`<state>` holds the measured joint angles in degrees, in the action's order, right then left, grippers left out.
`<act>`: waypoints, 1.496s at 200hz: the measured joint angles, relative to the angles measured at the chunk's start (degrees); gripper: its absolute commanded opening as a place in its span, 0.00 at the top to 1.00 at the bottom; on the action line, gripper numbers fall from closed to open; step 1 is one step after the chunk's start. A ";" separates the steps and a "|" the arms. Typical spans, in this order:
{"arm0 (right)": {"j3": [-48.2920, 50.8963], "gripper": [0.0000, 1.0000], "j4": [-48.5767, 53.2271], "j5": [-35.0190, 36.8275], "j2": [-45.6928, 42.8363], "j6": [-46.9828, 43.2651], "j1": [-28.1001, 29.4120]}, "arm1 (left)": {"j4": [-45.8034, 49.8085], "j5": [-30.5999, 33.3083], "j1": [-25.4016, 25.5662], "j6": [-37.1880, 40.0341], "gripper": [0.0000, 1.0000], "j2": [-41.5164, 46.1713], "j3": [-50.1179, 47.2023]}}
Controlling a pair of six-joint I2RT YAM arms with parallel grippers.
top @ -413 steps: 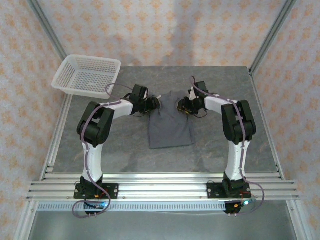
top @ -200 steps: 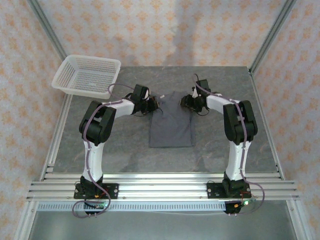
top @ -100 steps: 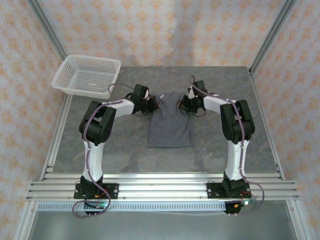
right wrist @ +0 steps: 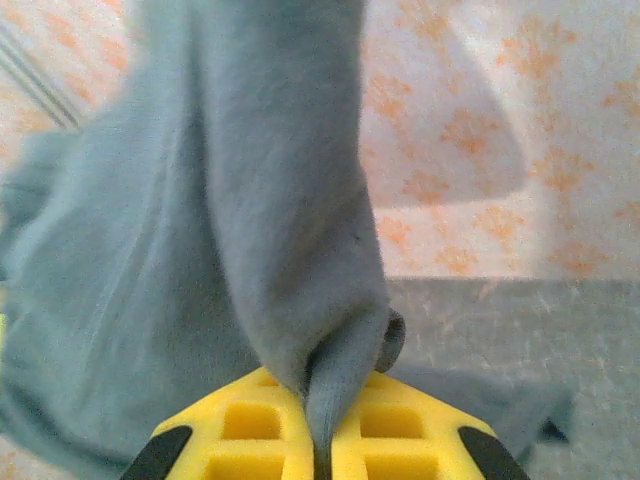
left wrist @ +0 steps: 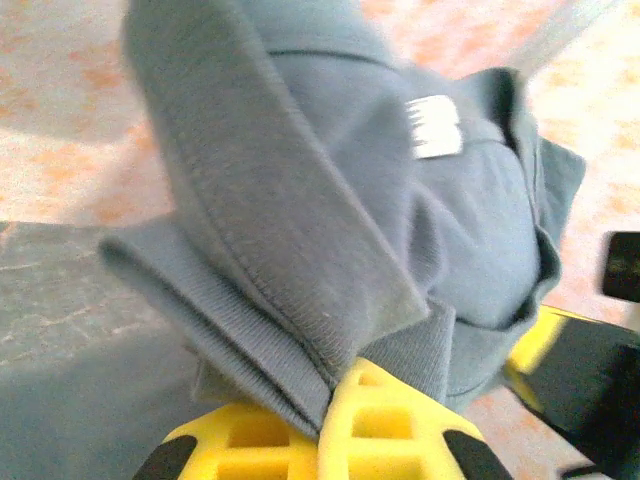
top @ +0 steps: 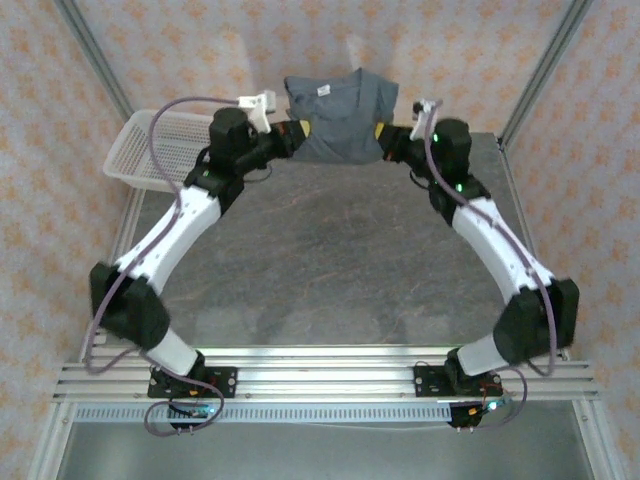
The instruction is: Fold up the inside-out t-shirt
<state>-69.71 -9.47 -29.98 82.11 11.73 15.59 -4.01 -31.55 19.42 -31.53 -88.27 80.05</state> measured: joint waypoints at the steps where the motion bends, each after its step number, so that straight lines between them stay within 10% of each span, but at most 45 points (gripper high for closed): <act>1: 1.29 1.00 -1.07 0.04 -0.44 -0.07 0.09 | -0.22 0.07 0.13 0.07 1.00 0.31 -0.52; 71: 36.06 1.00 -8.24 -2.51 2.86 1.60 2.54 | -6.05 3.52 6.93 -4.20 1.00 -6.95 -38.14; 160: 35.21 1.00 -9.94 -3.23 -0.09 4.31 2.97 | -9.03 12.63 9.40 -3.76 1.00 2.93 -39.98; 237: 28.24 0.73 -9.42 -3.34 18.10 5.49 2.99 | -12.79 21.53 9.84 -1.79 0.70 -7.04 -40.41; 299: 28.70 0.62 -0.07 0.72 6.23 6.40 2.97 | -6.27 25.03 9.84 -0.66 0.44 3.80 -42.01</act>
<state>-41.01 -9.54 -29.26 88.33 18.13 18.57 -10.28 -6.52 29.26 -32.18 -84.47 38.04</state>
